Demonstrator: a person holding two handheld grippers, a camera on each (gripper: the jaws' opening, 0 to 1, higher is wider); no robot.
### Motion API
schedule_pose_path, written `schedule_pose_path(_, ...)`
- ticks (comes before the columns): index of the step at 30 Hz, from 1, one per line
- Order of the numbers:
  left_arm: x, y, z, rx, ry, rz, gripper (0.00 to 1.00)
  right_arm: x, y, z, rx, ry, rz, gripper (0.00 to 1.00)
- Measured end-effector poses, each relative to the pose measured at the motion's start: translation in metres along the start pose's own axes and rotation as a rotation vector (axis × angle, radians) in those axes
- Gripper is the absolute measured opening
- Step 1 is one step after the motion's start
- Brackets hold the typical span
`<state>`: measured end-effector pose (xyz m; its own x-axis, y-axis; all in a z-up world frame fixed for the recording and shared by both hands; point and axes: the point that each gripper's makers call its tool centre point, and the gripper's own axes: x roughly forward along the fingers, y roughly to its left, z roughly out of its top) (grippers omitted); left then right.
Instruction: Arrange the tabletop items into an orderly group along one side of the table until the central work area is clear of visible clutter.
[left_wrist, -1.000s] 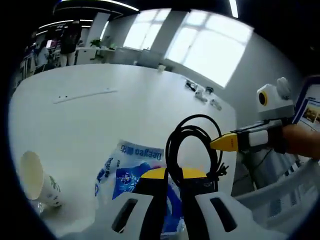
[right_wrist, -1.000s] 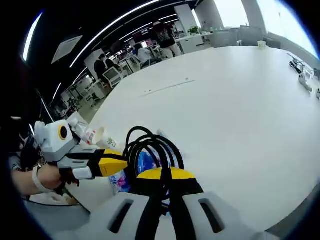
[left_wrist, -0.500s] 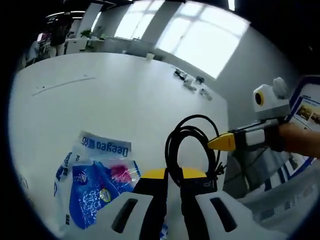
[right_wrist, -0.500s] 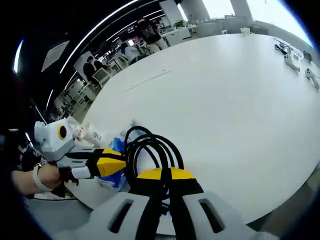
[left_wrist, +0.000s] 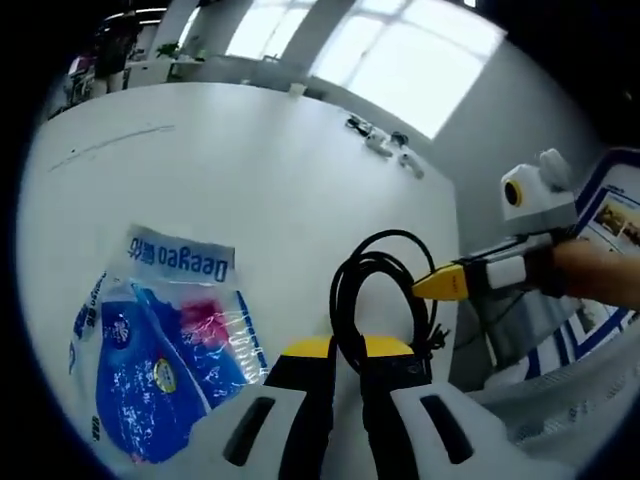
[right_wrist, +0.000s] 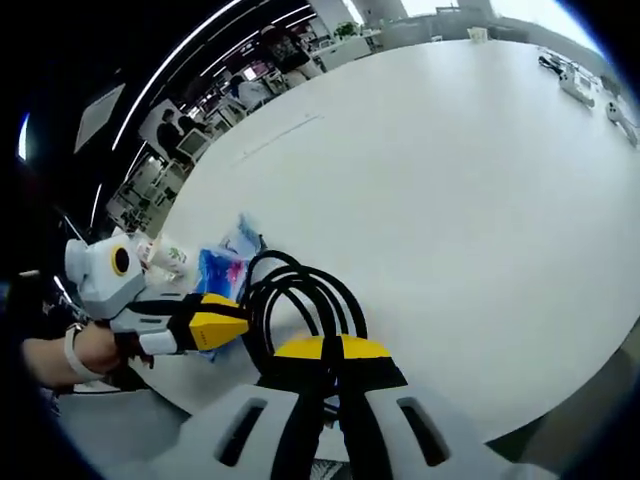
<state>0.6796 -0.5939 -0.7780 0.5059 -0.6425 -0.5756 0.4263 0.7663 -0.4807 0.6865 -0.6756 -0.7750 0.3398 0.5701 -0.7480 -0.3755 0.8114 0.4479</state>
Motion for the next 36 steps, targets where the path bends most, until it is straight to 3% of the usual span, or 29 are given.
schedule_pose_path(16,0.008,0.006,-0.009,-0.020,0.038,-0.001,0.03,0.012,-0.007,-0.009,0.044,0.039,0.019,0.00)
schedule_pose_path(36,0.011,0.010,-0.014,-0.035,0.038,0.017,0.04,0.021,-0.012,-0.008,0.108,0.019,0.036,0.00)
